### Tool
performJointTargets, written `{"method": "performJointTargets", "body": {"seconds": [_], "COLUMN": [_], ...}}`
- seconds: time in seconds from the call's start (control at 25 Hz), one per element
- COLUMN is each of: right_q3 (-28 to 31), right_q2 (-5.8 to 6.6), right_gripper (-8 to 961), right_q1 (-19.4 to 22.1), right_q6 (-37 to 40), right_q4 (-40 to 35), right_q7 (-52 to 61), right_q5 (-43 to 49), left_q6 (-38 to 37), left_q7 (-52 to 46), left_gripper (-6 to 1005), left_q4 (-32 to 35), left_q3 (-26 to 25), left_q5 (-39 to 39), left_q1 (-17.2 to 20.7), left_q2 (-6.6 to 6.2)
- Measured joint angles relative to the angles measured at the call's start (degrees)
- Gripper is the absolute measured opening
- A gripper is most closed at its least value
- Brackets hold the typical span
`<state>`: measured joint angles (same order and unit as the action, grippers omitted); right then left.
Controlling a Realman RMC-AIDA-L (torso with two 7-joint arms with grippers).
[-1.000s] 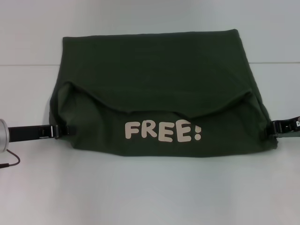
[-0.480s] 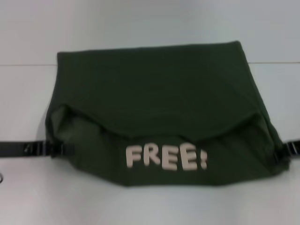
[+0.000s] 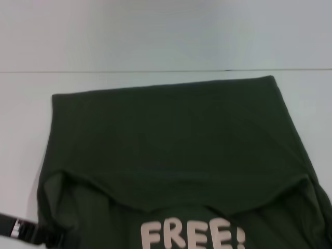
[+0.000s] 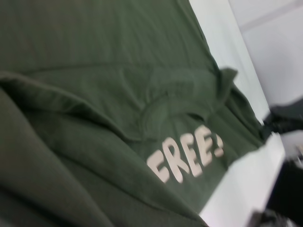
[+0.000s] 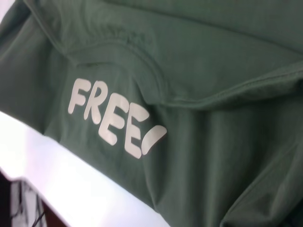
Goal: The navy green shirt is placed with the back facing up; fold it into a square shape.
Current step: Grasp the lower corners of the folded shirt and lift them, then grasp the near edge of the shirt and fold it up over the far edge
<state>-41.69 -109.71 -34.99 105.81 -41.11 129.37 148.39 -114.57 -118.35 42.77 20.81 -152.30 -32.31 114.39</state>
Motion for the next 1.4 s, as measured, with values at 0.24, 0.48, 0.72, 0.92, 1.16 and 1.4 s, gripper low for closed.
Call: {"method": "performJointTargets", "body": {"seconds": [0.24,0.48,0.72,0.92,1.16,1.4], "right_q3": [-0.4,0.18,7.26,17.07,21.91,21.98], "right_q2": [-0.98,-2.15,-1.2,1.57,1.62,-3.44], "right_gripper": [45,46,46,46,46,46], "right_q1": [0.94,0.98,1.11,1.53,2.02,1.69], "right_q6": [1.08,0.76,1.65,0.61,-9.66,-21.91], "right_q4": [1.09,1.6,1.82,5.32,10.08,11.62], "right_q7": [-3.07,-4.05,-5.19,-5.19,-6.22,-11.6], "right_q5": [3.3,4.41,-1.77,-8.92,-16.73,-24.42], "left_q6": [-2.64,-2.53,-2.58,-1.18,7.79,19.72], "left_q7": [1.8,3.35,3.52,2.0,0.28,3.08], "left_gripper": [65,69,73,76,79,83], "left_q4": [0.56,0.47,0.11,-0.17,-2.86,-7.84], "left_q3": [2.93,2.5,-4.22,-12.88,-19.5,-19.55], "left_q5": [-3.52,-2.83,3.39,8.5,15.73,25.28], "left_q1": [0.42,0.82,0.29,-0.2,0.81,2.36], "left_q2": [0.47,0.82,-0.24,-1.24,-1.69,0.05]}}
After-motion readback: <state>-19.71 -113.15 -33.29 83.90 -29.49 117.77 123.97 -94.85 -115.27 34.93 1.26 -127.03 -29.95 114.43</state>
